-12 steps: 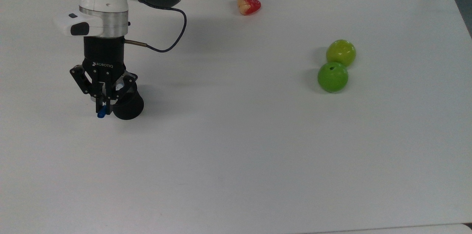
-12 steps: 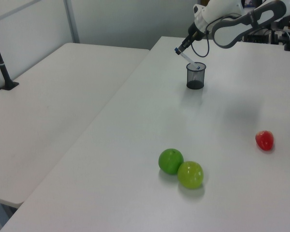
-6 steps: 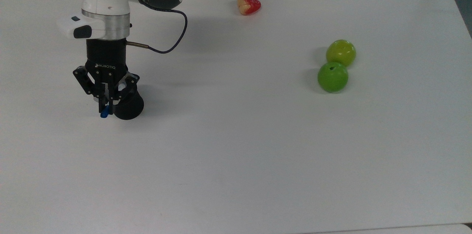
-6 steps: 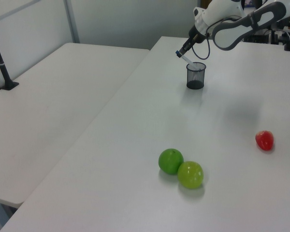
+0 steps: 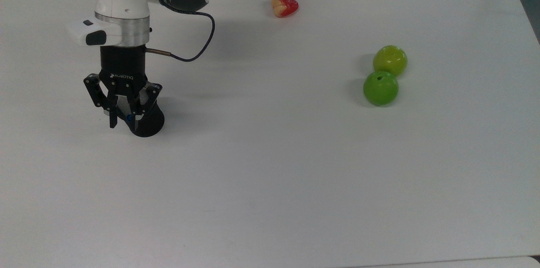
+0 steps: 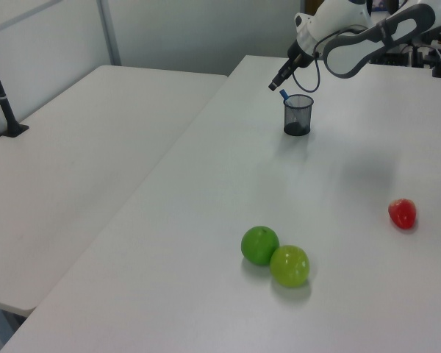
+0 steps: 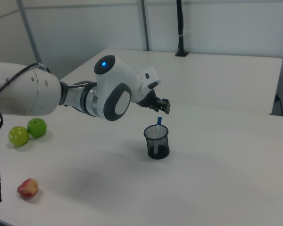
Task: Place marker
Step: 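Open the gripper to release the marker inside the cup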
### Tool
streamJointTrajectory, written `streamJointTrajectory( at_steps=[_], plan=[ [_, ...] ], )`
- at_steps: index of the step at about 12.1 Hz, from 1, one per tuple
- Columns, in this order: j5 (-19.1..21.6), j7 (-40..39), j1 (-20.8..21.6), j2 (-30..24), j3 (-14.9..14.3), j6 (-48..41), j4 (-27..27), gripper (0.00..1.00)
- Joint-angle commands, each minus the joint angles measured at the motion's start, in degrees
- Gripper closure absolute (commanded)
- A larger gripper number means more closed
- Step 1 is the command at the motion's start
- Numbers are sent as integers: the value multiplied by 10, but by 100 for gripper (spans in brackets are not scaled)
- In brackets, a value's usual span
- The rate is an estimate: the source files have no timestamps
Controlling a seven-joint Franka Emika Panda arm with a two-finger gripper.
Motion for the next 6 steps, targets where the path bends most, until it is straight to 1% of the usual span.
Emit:
streamJointTrajectory(
  at_steps=[1, 6],
  plan=[
    [-5, -4, 1, -15, -3, 11, -22, 0],
    [-5, -4, 5, -15, -4, 10, -18, 0]
  ],
)
